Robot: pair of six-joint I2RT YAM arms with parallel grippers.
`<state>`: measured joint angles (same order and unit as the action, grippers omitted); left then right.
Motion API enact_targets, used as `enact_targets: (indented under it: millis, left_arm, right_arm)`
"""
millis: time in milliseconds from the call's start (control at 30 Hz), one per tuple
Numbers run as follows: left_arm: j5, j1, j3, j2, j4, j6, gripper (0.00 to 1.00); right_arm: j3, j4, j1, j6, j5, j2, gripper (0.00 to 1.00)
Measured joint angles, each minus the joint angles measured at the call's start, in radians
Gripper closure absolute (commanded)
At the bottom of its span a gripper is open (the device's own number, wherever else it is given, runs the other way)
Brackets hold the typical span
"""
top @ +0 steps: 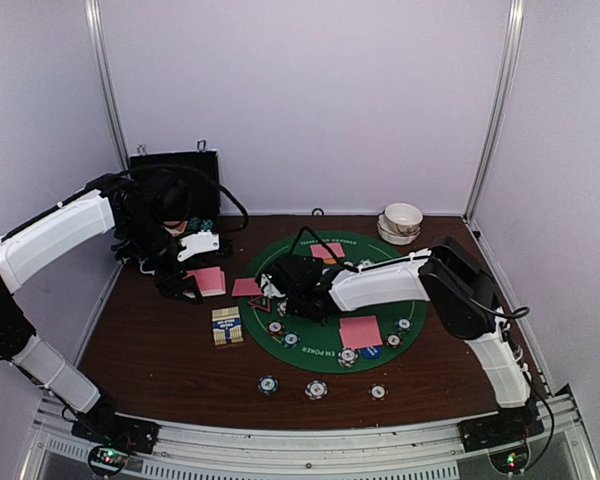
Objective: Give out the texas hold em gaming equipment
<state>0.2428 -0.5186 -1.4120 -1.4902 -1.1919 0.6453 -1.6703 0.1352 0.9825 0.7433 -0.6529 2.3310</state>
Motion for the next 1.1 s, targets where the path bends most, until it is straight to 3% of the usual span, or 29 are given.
enact_targets:
  millis: [200,400,567,700,833,1000,1100]
  left_arm:
    - [0.001,0.000,0.000,0.000,-0.011,0.000,1.00]
    - [0.001,0.000,-0.002,0.000,-0.015,0.000,1.00]
    - [0.001,0.000,-0.002,0.000,-0.015,0.000,1.00]
    - [0.000,0.000,-0.002,0.000,-0.015,0.000,1.00]
    - [0.000,0.000,-0.002,0.000,-0.015,0.000,1.00]
    - [0.000,0.000,-0.002,0.000,-0.016,0.000,1.00]
    - [0.000,0.000,-0.002,0.000,-0.016,0.000,1.00]
  right_arm:
    - [0.031,-0.037,0.008,-0.037,-0.058,-0.048,0.01]
    - [0.086,-0.188,0.027,-0.021,-0.221,-0.070,0.01]
    - [0.093,-0.156,0.029,-0.153,-0.280,-0.143,0.00]
    - [0.090,-0.040,0.032,-0.303,-0.223,-0.275,0.00]
    - [0.111,-0.010,0.040,-0.351,-0.157,-0.383,0.00]
    - [0.136,0.084,0.066,-0.418,-0.061,-0.402,0.01]
    - [0.123,0.195,0.060,-0.548,0.049,-0.402,0.01]
